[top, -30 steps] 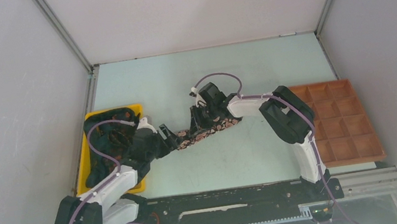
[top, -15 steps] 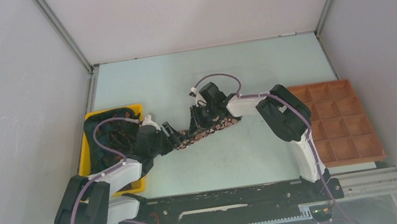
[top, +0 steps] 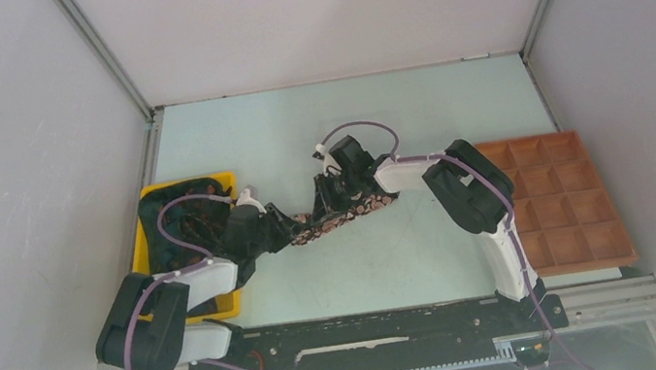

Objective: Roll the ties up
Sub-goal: Roll the tie at the center of the board.

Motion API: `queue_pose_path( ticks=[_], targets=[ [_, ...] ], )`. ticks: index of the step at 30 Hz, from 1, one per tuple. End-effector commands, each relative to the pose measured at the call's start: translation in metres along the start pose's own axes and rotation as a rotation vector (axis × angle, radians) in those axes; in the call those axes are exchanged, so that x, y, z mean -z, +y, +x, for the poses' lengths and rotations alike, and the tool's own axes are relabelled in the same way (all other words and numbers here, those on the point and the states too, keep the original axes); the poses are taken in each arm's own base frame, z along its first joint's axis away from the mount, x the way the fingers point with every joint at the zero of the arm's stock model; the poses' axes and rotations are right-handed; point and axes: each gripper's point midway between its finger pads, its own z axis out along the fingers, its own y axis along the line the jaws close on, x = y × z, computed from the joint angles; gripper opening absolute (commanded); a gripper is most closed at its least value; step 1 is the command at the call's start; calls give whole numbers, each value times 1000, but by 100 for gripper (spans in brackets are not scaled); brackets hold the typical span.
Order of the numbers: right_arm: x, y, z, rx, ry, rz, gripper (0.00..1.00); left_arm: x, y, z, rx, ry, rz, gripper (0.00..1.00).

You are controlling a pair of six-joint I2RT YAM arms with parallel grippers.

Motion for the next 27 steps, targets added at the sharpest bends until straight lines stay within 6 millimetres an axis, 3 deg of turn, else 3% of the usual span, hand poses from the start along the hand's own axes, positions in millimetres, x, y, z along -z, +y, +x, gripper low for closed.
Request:
queue_pose_path(
  ticks=[1, 6, 11, 15, 21, 27],
  targets=[
    [3, -9, -12, 39, -41, 55, 26, -1, 2, 6, -6, 40, -23, 32],
    [29, -3, -33, 72, -114, 88, 42, 5, 5, 2, -58, 44, -81, 27],
    [44, -24, -47, 45, -153, 148, 44, 10, 7, -2, -123, 63, -141, 25],
    [45, -53, -41, 17, -148, 234, 43, 15, 7, -9, -181, 78, -196, 24],
    [48, -78, -27, -27, -148, 349, 40, 22, 6, -24, -280, 89, -283, 24],
    [52, -85, -11, -66, -141, 443, 36, 28, 7, -37, -345, 92, -359, 23]
  ],
)
